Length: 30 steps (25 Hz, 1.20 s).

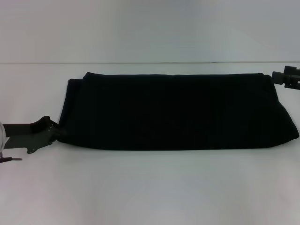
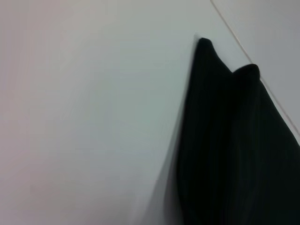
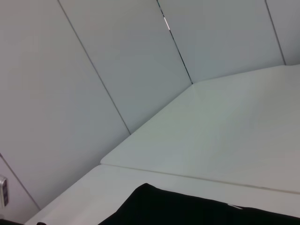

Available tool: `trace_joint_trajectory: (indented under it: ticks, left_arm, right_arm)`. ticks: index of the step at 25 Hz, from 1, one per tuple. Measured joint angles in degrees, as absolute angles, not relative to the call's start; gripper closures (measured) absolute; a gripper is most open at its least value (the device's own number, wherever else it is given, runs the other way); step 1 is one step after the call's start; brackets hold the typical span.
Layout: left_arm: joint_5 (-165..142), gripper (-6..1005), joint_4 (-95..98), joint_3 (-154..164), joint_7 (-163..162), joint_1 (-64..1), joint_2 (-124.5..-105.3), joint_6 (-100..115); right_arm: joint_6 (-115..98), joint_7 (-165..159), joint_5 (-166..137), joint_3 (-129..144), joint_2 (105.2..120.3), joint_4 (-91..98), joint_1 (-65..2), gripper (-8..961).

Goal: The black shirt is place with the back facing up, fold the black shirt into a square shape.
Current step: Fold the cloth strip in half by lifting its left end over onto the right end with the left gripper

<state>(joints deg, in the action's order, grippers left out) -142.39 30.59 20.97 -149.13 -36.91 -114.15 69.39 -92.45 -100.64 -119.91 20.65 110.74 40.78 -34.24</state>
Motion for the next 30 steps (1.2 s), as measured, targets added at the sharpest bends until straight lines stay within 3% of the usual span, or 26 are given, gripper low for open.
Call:
trace_joint_trajectory:
  ticks: [1, 6, 13, 21, 23, 30]
  left_arm:
    - [-142.43, 786, 30.55, 21.00, -148.15, -36.96, -114.13, 69.44]
    - [-142.51, 953, 30.52, 21.07, -143.51, -36.93, -114.08, 70.63]
    - [-142.53, 945, 32.44, 21.07, -135.10, -35.90, -113.67, 72.81]
    - [-144.02, 922, 40.33, 20.64, -131.86, -31.14, -112.84, 75.85]
    - [-145.14, 916, 43.44, 19.07, -131.51, -29.42, -112.08, 77.43]
    - [-152.07, 895, 50.99, 12.78, -131.14, -27.80, -109.27, 83.99]
  right_arm:
    - [-92.42, -100.63, -119.90, 20.65, 110.81, 40.78, -34.24, 21]
    - [-92.23, -100.64, -119.88, 20.65, 111.20, 40.75, -34.51, 21]
    - [-92.07, -100.71, -118.92, 20.65, 112.27, 40.17, -35.32, 21]
    - [-90.18, -101.43, -116.96, 20.84, 115.41, 39.60, -37.27, 21]
    - [-89.15, -101.43, -116.90, 20.78, 116.61, 39.42, -38.25, 21]
    - [-87.26, -101.18, -116.89, 21.10, 117.30, 39.37, -39.26, 21]
